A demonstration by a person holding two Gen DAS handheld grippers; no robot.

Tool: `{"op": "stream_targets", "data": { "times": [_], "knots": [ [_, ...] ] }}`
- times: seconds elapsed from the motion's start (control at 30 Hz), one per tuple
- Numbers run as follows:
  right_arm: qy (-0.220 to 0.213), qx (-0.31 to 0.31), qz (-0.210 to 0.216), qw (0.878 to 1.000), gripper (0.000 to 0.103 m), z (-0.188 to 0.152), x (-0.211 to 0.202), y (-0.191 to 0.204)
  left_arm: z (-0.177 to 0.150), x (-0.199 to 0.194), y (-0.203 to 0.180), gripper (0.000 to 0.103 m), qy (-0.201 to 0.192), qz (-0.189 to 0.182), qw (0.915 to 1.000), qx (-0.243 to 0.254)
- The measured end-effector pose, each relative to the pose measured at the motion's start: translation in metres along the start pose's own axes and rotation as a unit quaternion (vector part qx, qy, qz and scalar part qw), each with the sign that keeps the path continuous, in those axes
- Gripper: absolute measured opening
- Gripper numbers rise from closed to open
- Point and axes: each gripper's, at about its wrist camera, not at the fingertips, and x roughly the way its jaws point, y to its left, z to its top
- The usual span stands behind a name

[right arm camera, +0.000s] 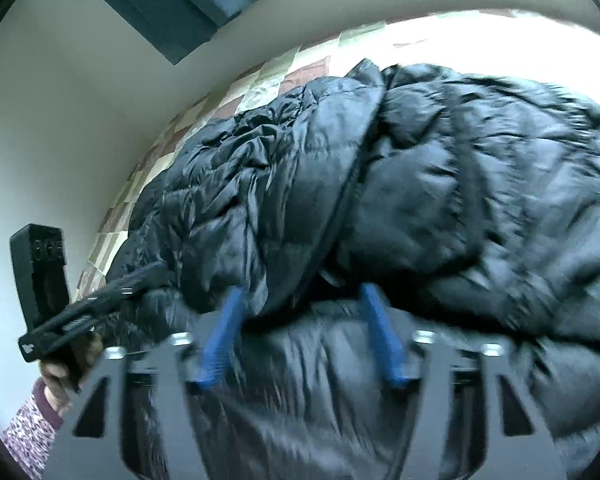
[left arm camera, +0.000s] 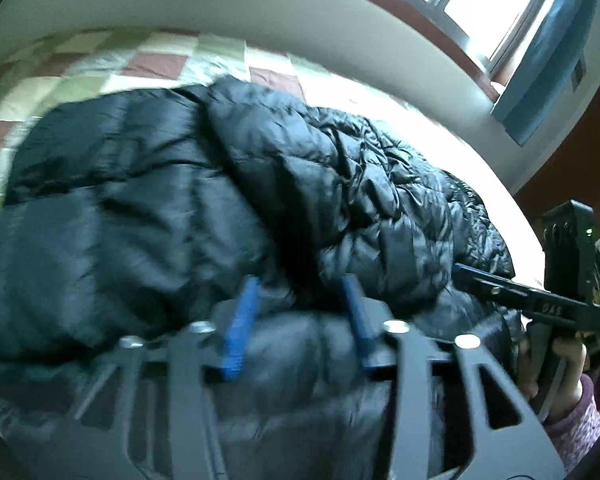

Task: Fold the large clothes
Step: 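Open both tools and release the folded jacket onto the bed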

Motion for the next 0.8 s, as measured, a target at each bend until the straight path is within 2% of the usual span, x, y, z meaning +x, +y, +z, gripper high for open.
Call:
{"op": "stream_targets", "data": {
  "times": [0.17,0.3,0.47,0.57,0.67,0.8],
  "knots": [
    [-0.012,0.01,-0.007,1.0,0.069,-0.027,-0.055,-0.021,-0.025,-0.054,0.03,0.056,-0.014,0.032,0.9994,-0.006],
    [-0.028,0.032,-0.043,0.998,0.07,-0.058,-0.111,-0.053,-0.057,-0.102,0.072,0.056,-0.024,0.07,0.9966,-0.038],
    [-0.017,0.071,-0.08,0.994,0.07,-0.103,-0.156,-0.087,-0.101,-0.149,0.111,0.057,-0.028,0.096,0.9922,-0.074],
    [0.002,0.103,-0.068,0.992,0.07,-0.13,-0.173,-0.103,-0.126,-0.169,0.123,0.057,-0.018,0.089,0.9923,-0.084],
    [0.015,0.125,-0.03,0.992,0.07,-0.153,-0.185,-0.107,-0.153,-0.18,0.125,0.057,0.01,0.047,0.9943,-0.095],
    [0.031,0.138,0.025,0.99,0.07,-0.172,-0.189,-0.103,-0.174,-0.189,0.114,0.057,0.029,0.013,0.996,-0.083]
  ]
}}
